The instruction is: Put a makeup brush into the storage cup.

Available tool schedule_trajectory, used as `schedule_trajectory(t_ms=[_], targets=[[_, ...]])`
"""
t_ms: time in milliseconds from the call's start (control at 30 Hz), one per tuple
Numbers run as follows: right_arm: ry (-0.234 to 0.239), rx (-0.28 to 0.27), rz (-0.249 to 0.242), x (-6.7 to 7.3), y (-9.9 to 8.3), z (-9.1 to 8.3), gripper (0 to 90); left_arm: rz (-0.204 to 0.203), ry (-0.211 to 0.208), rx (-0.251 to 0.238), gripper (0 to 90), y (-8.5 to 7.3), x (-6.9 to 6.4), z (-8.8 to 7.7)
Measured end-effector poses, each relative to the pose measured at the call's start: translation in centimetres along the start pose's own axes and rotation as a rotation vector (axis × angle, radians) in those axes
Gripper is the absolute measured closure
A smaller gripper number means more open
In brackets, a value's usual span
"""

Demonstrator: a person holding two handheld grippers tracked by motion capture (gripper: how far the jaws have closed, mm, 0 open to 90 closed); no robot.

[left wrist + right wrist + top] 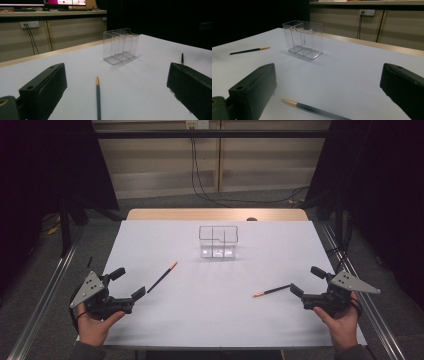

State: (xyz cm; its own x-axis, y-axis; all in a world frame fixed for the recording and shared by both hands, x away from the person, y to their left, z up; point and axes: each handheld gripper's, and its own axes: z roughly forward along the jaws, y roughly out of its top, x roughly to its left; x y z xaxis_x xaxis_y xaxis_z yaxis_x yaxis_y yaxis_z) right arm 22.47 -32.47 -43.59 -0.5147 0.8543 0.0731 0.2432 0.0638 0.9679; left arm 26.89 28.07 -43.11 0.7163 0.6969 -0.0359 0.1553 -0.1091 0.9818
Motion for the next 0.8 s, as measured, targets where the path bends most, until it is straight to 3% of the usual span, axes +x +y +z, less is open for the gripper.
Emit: schedule_trajectory(t_ms=[467,500,800], targets=[[0.002,0.002,-0.012,0.1,-0.1,-0.4,0.0,-0.024,0.005,0.002,2.7,0.1,0.0,0.8],[-0.001,0.002,-0.013,0.1,-0.1,-0.4,0.0,-0.010,0.009,0.009,2.7,0.1,0.1,0.9],[-0.003,0.001,-0.004,0.1,-0.3,-0.7,0.0,-0.013,-0.005,0.010,2.9,0.3,0.2,2.3]])
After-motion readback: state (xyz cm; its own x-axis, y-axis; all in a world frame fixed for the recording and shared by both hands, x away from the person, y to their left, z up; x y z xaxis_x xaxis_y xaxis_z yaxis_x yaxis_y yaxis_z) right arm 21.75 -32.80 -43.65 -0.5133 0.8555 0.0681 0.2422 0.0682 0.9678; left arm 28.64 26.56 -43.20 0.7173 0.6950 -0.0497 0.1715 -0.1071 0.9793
